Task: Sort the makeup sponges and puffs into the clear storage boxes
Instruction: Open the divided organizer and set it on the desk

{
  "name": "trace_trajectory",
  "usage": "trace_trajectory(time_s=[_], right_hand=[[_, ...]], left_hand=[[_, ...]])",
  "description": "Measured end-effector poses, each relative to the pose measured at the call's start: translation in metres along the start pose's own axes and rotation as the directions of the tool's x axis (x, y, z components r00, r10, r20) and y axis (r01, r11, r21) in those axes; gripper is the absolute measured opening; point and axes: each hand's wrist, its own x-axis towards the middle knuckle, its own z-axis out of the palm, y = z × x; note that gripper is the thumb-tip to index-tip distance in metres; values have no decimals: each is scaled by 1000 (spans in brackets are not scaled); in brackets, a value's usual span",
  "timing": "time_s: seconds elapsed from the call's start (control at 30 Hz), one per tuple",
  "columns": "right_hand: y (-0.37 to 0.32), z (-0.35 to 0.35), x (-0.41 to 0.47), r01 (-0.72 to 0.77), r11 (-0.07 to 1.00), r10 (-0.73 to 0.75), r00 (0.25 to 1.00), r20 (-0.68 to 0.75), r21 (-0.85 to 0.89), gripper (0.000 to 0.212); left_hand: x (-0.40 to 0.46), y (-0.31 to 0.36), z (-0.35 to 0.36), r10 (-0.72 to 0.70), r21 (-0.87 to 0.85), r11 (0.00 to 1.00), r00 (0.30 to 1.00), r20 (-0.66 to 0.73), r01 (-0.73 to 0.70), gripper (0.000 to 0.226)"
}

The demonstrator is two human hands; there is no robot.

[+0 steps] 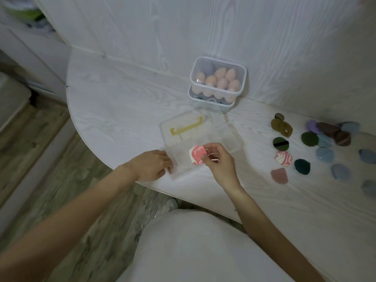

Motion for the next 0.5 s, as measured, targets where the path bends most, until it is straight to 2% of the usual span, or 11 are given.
trace_trajectory(time_s=[0.13, 0.27, 0.3, 0.37, 0.43, 0.5], right_hand=[[-5, 12, 3, -6, 1000, 6, 1000, 13, -14, 23], [-10, 24, 3, 37, 993, -38, 999, -9, -114, 24], [-11, 26, 3, 57, 987, -59, 998, -11, -150, 24], [-9, 32, 1, 112, 969, -114, 993, 3, -221, 20], [-4, 37, -3, 185, 933, -187, 982, 26, -310, 15], [7, 41, -8, 264, 839, -271, 961, 56, -476, 19]], left_hand=[[-1, -14, -2, 75, 94, 993, 997, 6, -76, 22], [3, -13, -1, 116, 45, 993, 990, -75, -113, 13], [5, -8, 2, 116, 33, 993, 988, -104, -113, 13], [7, 4, 8, 97, -14, 995, 985, -145, -100, 26], [10, 13, 14, 95, -26, 994, 975, -199, -102, 29], [12, 18, 18, 89, -6, 996, 964, -251, -94, 26]])
